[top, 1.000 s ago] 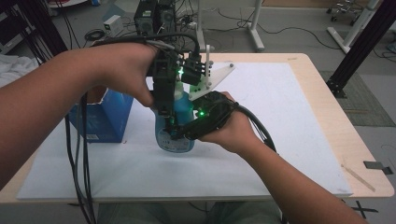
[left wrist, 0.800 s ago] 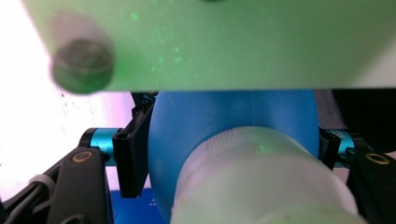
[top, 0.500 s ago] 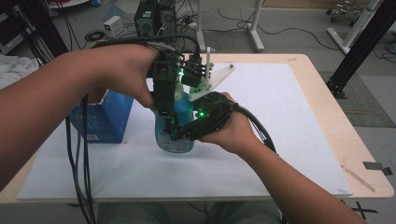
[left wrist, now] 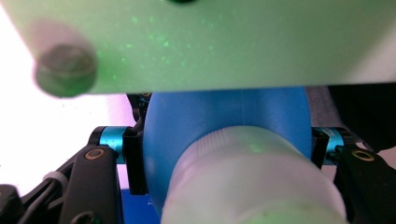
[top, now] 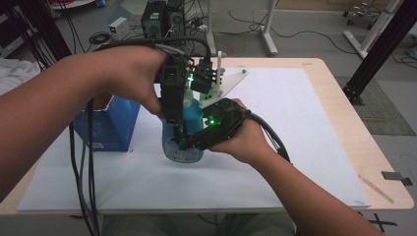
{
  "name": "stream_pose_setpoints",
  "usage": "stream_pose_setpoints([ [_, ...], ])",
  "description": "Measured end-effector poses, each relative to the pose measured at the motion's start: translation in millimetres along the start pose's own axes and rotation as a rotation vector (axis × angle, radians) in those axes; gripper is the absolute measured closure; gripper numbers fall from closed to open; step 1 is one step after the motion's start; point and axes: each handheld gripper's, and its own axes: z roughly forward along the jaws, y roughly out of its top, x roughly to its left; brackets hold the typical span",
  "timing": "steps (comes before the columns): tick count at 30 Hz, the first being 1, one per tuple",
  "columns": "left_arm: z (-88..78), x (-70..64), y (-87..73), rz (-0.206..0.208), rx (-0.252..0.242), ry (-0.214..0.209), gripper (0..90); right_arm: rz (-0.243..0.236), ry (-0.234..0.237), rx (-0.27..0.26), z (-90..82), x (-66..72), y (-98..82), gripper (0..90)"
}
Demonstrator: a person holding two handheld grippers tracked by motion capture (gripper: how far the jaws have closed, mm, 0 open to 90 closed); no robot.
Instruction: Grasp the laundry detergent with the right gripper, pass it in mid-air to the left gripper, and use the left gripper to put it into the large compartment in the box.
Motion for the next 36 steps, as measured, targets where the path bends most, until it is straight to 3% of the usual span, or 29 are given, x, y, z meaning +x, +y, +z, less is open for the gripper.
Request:
stream_pose_setpoints([
  [6,-1.6,-0.3,-0.2,0.000,-0.001,0.007,38.2,0.009,-0.007,-0.026,-3.2,-1.0,0.3,40.2],
  [7,-1.8,0.1,-0.1,0.000,0.003,0.006,38.2,0.004,-0.027,-0.031,-4.7,-1.6,0.6,38.5],
  [24,-8.9,2.4,2.7,-0.009,0.013,0.006,38.1,0.007,-0.011,-0.026,-16.8,-1.3,-5.0,29.6],
  [36,-12.7,6.3,3.0,-0.024,0.022,0.001,38.0,-0.002,0.003,0.023,-28.5,-3.4,-10.2,22.7],
])
